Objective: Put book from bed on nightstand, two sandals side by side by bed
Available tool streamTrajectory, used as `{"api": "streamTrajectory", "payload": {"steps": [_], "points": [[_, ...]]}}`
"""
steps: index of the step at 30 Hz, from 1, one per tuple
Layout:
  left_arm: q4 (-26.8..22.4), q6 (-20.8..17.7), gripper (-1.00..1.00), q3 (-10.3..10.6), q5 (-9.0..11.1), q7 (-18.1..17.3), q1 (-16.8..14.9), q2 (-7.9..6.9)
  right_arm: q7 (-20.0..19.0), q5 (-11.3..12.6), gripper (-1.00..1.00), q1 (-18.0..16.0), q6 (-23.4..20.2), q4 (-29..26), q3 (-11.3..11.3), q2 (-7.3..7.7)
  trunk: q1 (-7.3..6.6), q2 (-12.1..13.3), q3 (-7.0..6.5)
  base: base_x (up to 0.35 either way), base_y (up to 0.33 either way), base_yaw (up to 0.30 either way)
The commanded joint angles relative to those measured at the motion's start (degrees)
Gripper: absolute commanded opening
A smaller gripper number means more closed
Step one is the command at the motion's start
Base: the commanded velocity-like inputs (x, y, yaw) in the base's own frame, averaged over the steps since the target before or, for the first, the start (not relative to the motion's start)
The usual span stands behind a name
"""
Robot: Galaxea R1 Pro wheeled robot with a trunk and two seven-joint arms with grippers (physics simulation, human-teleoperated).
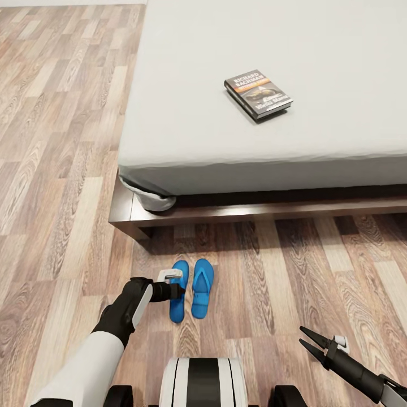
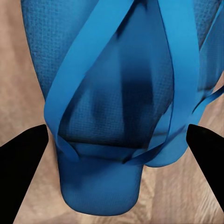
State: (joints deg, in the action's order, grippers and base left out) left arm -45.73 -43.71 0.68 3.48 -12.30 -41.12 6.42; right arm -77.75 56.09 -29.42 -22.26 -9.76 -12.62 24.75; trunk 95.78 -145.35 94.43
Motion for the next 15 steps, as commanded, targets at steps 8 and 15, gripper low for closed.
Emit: {"api": "streamTrajectory", "payload": {"steps": [8,15], "points": [[-0.1,-0.3,-1.00,0.0,0.4,0.1,0.0,-0.01,-0.2,0.6,1.00,0.0,-0.6,0.0,-0.5,0.04,-0.01,0.0,0.03,0.000,0.000,0.000],[-0.1,-0.3,-1.00,0.0,0.4,0.1,0.0,-0.01,-0.2,0.6,1.00,0.0,-0.6,0.0,-0.5,0.04,-0.01,0.0,0.03,0.000,0.000,0.000]]}}
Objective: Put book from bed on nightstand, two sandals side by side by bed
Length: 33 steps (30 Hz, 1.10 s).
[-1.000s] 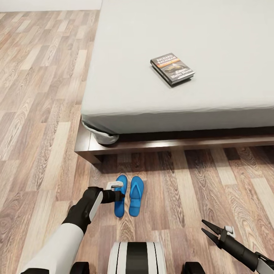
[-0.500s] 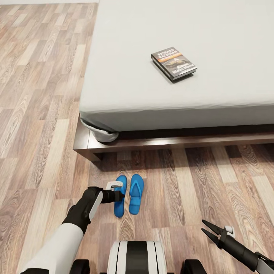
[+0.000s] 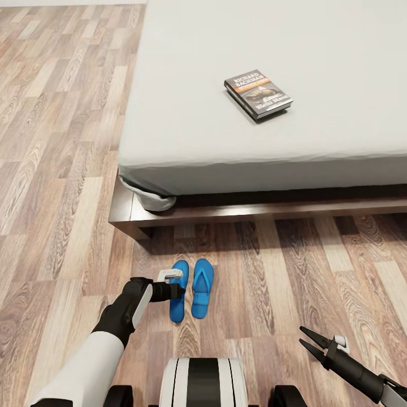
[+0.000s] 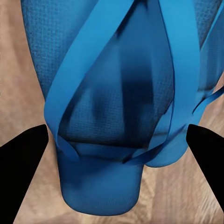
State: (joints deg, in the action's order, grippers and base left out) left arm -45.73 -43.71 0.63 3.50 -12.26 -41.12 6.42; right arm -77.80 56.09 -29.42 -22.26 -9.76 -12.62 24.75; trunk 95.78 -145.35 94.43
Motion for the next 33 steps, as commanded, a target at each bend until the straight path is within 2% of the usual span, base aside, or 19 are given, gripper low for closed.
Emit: {"api": "streamTrajectory", "payload": {"steps": [1,13,16,29,33], "points": [[-0.1,-0.3,-1.00,0.0,0.4,0.1,0.0,-0.01,-0.1,0.6,1.00,0.0,-0.6,0.0,-0.5,0.04,-0.01,0.0,0.03,0.000,0.000,0.000],[-0.9,-0.3,-1.00,0.0,0.4,0.1,0.0,0.08,-0.2,0.6,1.00,0.0,-0.6,0.3,-0.5,0.08,-0.01,0.0,0.03,0.000,0.000,0.000],[-1.3,-0.3,-1.00,0.0,0.4,0.1,0.0,0.08,-0.2,0.6,1.00,0.0,-0.6,0.3,-0.5,0.10,0.07,-0.1,0.70,0.000,0.000,0.000],[-1.6,-0.4,-1.00,-0.1,0.4,0.1,0.0,0.08,-0.2,0.6,1.00,0.0,-0.6,0.3,-0.5,0.12,0.07,-0.1,0.70,0.000,0.000,0.000],[-1.6,-0.4,-1.00,0.0,0.4,0.1,0.0,0.06,-0.2,0.6,1.00,0.0,-0.6,0.3,-0.5,0.10,0.17,-0.1,1.58,0.000,0.000,0.000]]}}
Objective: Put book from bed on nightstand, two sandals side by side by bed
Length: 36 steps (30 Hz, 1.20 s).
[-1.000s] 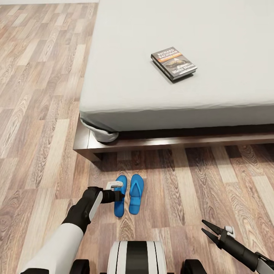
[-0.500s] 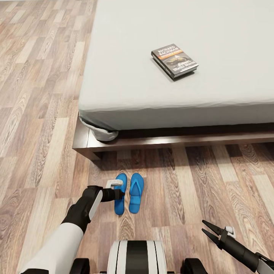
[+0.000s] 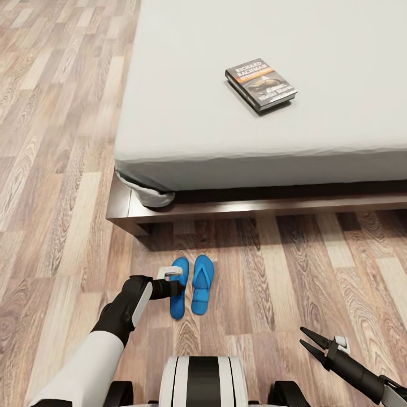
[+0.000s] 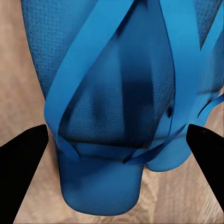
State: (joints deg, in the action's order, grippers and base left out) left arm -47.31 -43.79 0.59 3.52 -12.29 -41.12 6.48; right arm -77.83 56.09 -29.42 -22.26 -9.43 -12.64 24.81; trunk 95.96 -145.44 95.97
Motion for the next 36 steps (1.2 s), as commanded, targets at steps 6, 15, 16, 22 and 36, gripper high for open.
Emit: {"api": "streamTrajectory", "payload": {"steps": [6,15,16,22,36], "points": [[-0.1,-0.3,-1.00,0.0,0.4,0.1,0.0,-0.05,-0.1,0.6,1.00,0.0,-0.6,0.0,-0.5,0.06,0.02,0.0,0.26,0.000,0.000,0.000],[-0.1,-0.3,-1.00,0.0,0.4,0.1,0.0,-0.07,-0.1,0.6,1.00,0.0,-0.6,0.0,-0.5,0.03,0.02,0.0,0.26,0.000,0.000,0.000],[-0.1,-0.3,-1.00,0.0,0.4,0.1,0.0,-0.07,-0.1,0.6,1.00,0.0,-0.6,0.0,-0.5,0.04,0.02,0.0,0.26,0.000,0.000,0.000],[-0.1,-0.3,-1.00,0.0,0.4,0.1,0.0,-0.12,-0.1,0.6,1.00,0.0,-0.6,0.0,-0.5,0.04,0.02,0.0,0.26,0.000,0.000,0.000],[-0.1,-0.3,1.00,-0.6,0.4,0.0,0.0,-0.23,-0.1,0.6,1.00,0.0,-0.6,0.0,-0.5,0.06,0.02,0.0,0.26,0.000,0.000,0.000]]}}
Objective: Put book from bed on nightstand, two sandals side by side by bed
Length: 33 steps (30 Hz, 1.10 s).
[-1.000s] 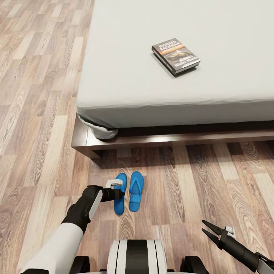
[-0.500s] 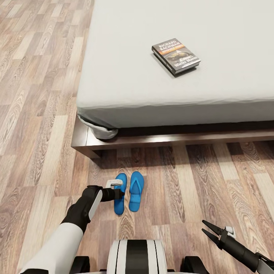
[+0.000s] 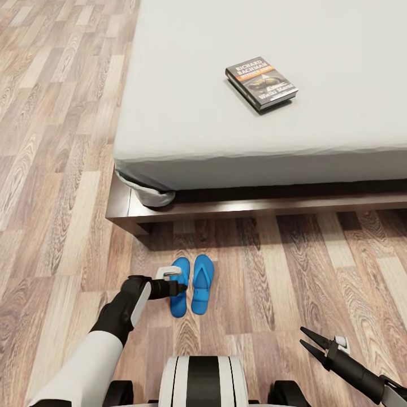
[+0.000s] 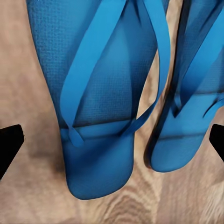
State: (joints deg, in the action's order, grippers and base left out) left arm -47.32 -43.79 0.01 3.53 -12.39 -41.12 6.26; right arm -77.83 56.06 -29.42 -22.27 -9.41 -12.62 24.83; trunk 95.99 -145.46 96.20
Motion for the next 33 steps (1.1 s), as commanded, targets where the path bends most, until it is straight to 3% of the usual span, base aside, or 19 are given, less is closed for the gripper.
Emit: {"api": "streamTrajectory", "payload": {"steps": [1,15,26,33], "points": [[-0.1,-0.3,1.00,-0.2,0.4,0.1,0.0,0.00,-0.1,0.6,1.00,0.0,-0.6,0.0,-0.5,0.04,-0.01,0.0,0.03,0.000,0.000,0.000],[0.0,-0.5,1.00,-3.1,0.3,-0.1,0.0,-0.24,-0.1,0.5,1.00,0.0,-0.6,0.0,-0.5,-0.03,-0.01,0.0,0.03,0.000,0.000,0.000],[0.1,-0.9,1.00,-3.5,0.3,-0.4,0.0,-0.57,-0.1,0.6,1.00,0.0,-0.6,0.0,-0.5,-0.10,-0.29,0.1,-2.41,0.000,0.000,0.000],[0.7,-0.9,1.00,-3.6,0.5,-0.9,0.0,-1.61,0.0,0.7,1.00,0.0,-0.6,0.0,-0.5,-0.19,-0.47,0.2,-3.96,0.000,0.000,0.000]]}}
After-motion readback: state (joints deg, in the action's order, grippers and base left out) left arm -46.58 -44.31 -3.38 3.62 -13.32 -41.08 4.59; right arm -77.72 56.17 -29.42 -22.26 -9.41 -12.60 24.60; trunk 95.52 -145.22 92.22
